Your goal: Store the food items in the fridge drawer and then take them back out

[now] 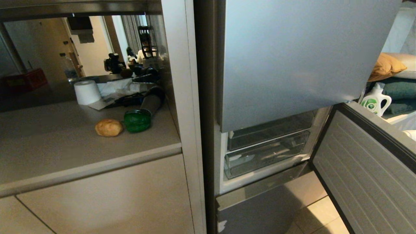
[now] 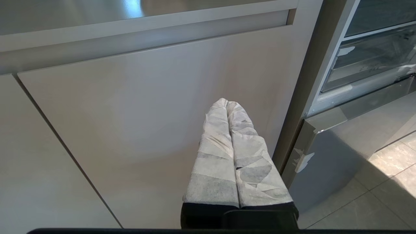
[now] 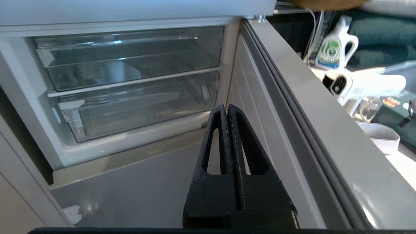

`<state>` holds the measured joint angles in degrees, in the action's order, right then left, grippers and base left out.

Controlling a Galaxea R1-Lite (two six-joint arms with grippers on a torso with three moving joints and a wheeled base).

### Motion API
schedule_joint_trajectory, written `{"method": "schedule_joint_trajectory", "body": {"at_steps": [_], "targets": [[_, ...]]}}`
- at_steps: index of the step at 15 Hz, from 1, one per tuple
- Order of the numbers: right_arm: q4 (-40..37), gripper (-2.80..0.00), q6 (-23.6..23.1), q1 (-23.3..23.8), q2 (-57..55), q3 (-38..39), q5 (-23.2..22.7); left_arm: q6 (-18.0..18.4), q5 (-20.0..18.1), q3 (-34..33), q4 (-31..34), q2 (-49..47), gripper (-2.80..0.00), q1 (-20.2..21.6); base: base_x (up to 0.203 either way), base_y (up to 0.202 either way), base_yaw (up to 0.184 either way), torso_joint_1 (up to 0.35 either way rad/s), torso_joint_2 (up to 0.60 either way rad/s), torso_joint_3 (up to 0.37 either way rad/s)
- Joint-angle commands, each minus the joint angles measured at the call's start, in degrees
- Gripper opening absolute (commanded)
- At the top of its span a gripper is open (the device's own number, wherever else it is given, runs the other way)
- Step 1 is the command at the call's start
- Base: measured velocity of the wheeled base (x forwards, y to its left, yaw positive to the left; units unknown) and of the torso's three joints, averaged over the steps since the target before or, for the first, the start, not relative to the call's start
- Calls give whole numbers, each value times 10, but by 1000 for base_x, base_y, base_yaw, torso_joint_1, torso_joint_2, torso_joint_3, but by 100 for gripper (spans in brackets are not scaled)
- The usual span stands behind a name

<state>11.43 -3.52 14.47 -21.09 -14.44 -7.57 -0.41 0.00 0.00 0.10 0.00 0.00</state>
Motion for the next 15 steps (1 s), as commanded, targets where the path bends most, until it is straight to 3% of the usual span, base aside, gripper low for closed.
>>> {"method": "schedule_joint_trajectory", "body": {"at_steps": [1, 7, 11, 15], "targets": [[0, -280, -1, 0, 46, 13, 0, 0, 0, 0, 0, 0, -280, 0, 0, 0, 0, 0, 0, 0], [6, -280, 8, 0, 53, 32, 29, 0, 0, 0, 0, 0, -280, 0, 0, 0, 0, 0, 0, 0], [7, -280, 25, 0, 53, 43, 45, 0, 0, 0, 0, 0, -280, 0, -176, 0, 1, -3, 6, 3], [5, -280, 70, 0, 53, 46, 119, 0, 0, 0, 0, 0, -280, 0, -100, 0, 0, -5, -4, 2]]}}
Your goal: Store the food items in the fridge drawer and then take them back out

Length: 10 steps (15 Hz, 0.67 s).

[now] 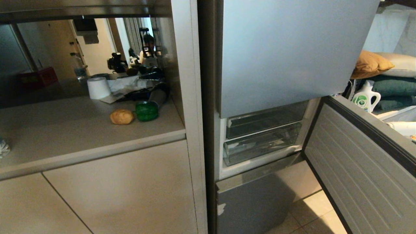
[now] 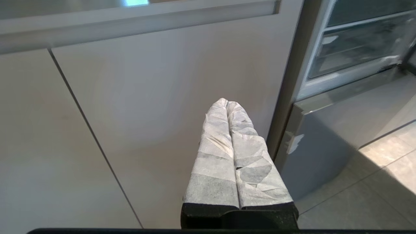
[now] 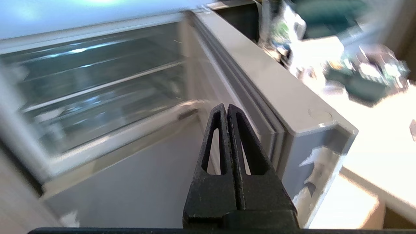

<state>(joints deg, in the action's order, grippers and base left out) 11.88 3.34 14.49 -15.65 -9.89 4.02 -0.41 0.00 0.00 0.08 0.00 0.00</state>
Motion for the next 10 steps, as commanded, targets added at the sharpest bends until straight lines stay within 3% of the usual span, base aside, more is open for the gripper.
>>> {"method": "schedule_joint_trajectory", "body": {"at_steps": [1, 3, 6, 7, 9, 10], "targets": [[-1, -280, 17, 0, -2, -1, 16, 0, 0, 0, 0, 0, -280, 0, 0, 0, 0, 27, 7, 4], [-12, -280, 39, 0, -2, 3, 56, 0, 0, 0, 0, 0, -280, 0, 0, 0, 0, 0, 0, 0], [-53, -280, 95, 0, -2, -5, 152, 0, 0, 0, 0, 0, -280, 0, 0, 0, 0, 0, 0, 0], [-60, -280, 111, 14, -6, -15, 160, 0, 0, 0, 0, 0, -280, 0, 0, 0, 0, 0, 0, 0], [-65, -280, 170, 94, -59, -47, 162, 0, 0, 0, 0, 0, -280, 0, 0, 0, 0, 0, 0, 0], [-65, -280, 197, 159, -92, -62, 156, 0, 0, 0, 0, 0, -280, 0, 0, 0, 0, 0, 0, 0]]}}
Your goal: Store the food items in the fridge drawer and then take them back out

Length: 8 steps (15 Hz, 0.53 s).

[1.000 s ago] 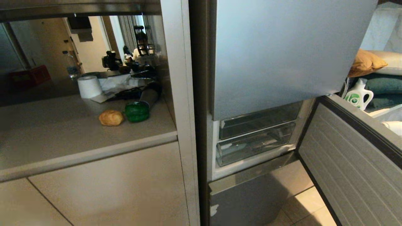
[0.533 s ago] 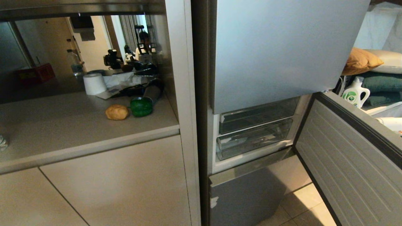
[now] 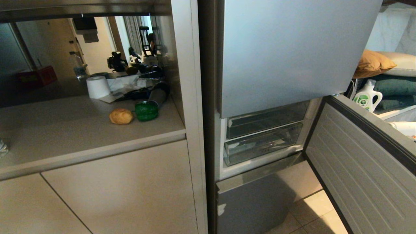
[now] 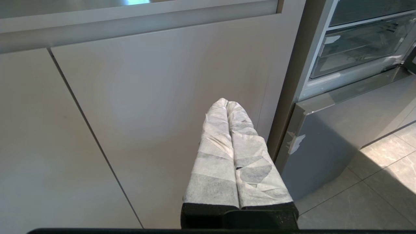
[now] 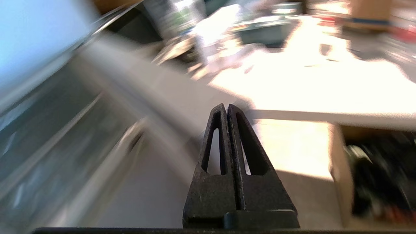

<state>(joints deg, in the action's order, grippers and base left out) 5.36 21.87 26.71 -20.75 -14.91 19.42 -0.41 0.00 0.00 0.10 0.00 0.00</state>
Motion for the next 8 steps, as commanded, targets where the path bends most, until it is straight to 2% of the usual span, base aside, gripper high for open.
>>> {"method": "schedule_joint_trajectory", "body": {"at_steps": [1, 3, 5, 6, 8], "targets": [[0, -280, 30, 104, -66, -20, -18, 0, 0, 0, 0, 0, -280, 0, 0, 0, 0, 0, 0, 0], [-1, -280, 49, 243, -103, -26, -105, 0, 0, 0, 0, 0, -280, 0, 0, 0, 0, 0, 0, 0], [0, -280, 59, 370, -137, -24, -218, 0, 0, 0, 0, 0, -280, 0, 0, 0, 0, 0, 0, 0], [1, -280, 63, 414, -164, -20, -267, 0, 0, 0, 0, 0, -280, 0, 0, 0, 0, 0, 0, 0], [10, -280, 68, 439, -228, -16, -305, 0, 0, 0, 0, 0, -280, 0, 0, 0, 0, 0, 0, 0]]}}
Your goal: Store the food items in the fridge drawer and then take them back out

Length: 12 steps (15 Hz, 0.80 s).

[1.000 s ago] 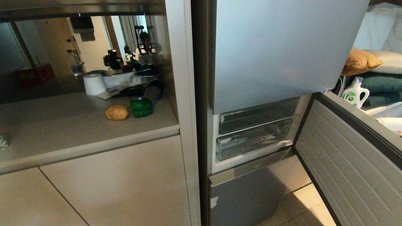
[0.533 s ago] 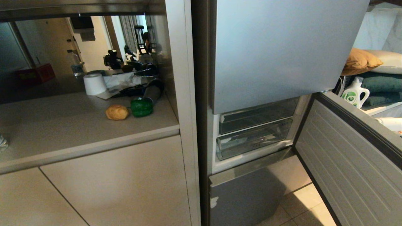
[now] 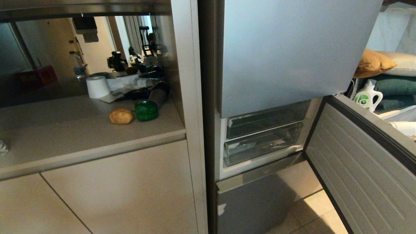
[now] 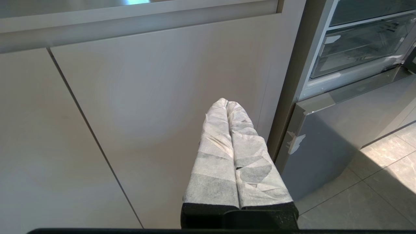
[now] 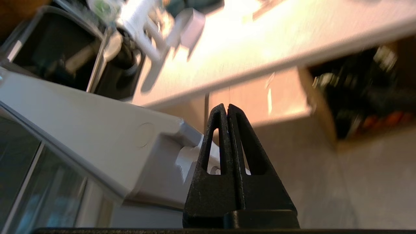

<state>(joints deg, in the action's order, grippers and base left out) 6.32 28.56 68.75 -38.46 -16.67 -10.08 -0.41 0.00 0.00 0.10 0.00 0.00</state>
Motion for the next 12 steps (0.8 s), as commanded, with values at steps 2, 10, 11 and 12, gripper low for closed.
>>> {"method": "schedule_joint_trajectory", "body": {"at_steps": [2, 10, 11, 12], "targets": [[70, -280, 3, 23, -116, 18, -21, 0, 0, 0, 0, 0, -280, 0, 0, 0, 0, 0, 0, 0], [139, -280, 3, -35, -133, 86, -70, 0, 0, 0, 0, 0, -280, 0, 0, 0, 0, 0, 0, 0], [139, -280, 5, -57, -114, 99, -69, 0, 0, 0, 0, 0, -280, 0, 0, 0, 0, 0, 0, 0], [140, -280, 6, -82, -93, 114, -68, 0, 0, 0, 0, 0, -280, 0, 0, 0, 0, 0, 0, 0]]}}
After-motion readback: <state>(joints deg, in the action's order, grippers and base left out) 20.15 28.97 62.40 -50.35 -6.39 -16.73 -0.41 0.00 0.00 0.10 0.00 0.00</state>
